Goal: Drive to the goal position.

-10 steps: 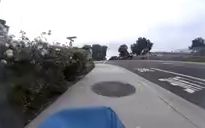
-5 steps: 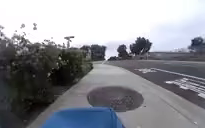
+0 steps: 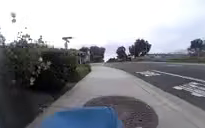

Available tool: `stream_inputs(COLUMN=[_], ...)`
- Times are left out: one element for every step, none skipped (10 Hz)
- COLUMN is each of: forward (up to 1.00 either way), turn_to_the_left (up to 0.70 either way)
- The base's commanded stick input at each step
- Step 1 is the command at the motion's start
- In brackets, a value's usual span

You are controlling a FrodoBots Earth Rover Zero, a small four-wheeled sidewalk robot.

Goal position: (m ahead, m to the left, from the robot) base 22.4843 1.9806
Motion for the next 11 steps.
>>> stream_inputs(forward=[1.00, 1.00, 1.00, 1.00, 1.00, 1.00, 1.00, 1.00, 1.00, 1.00, 1.00], turn_to_the_left=[0.00, 0.00, 0.00, 0.00, 0.00, 0.00, 0.00, 0.00, 0.00, 0.00, 0.00])
